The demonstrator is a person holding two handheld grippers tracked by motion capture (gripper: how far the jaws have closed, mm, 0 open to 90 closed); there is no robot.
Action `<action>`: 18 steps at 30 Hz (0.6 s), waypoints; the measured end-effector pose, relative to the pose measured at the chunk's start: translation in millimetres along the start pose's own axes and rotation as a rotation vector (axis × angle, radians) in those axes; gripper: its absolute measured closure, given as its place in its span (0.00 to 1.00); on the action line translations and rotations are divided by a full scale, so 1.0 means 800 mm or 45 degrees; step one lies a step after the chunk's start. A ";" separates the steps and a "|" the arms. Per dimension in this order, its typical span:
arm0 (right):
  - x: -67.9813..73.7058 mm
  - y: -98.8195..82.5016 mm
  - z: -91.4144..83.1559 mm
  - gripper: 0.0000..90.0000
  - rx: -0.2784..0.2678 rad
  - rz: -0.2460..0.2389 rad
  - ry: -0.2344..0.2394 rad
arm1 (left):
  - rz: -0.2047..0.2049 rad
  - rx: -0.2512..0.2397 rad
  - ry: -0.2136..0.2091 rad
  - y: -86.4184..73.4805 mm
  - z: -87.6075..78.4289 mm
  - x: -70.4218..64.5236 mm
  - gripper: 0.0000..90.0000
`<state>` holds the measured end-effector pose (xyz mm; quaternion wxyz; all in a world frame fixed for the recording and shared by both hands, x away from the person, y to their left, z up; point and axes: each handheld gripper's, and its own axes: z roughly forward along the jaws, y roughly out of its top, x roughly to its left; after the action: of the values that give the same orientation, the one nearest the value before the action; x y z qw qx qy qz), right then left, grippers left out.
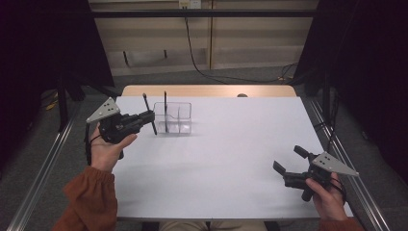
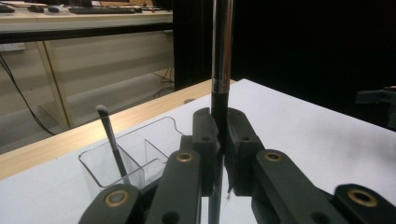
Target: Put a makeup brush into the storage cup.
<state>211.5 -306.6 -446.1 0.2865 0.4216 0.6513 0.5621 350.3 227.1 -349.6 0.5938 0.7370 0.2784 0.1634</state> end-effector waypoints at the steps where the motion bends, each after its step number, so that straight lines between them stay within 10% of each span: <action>1: -0.001 0.000 -0.002 0.00 -0.003 -0.001 -0.001 | -0.003 0.002 0.005 0.001 0.001 0.002 0.93; 18: 0.001 -0.009 0.004 0.01 0.022 0.000 0.004 | 0.008 -0.012 0.057 0.015 0.006 0.027 0.93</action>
<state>212.5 -304.5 -453.8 0.2818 0.4231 0.6568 0.5570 372.6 234.6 -341.0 0.5903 0.7314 0.2884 0.1830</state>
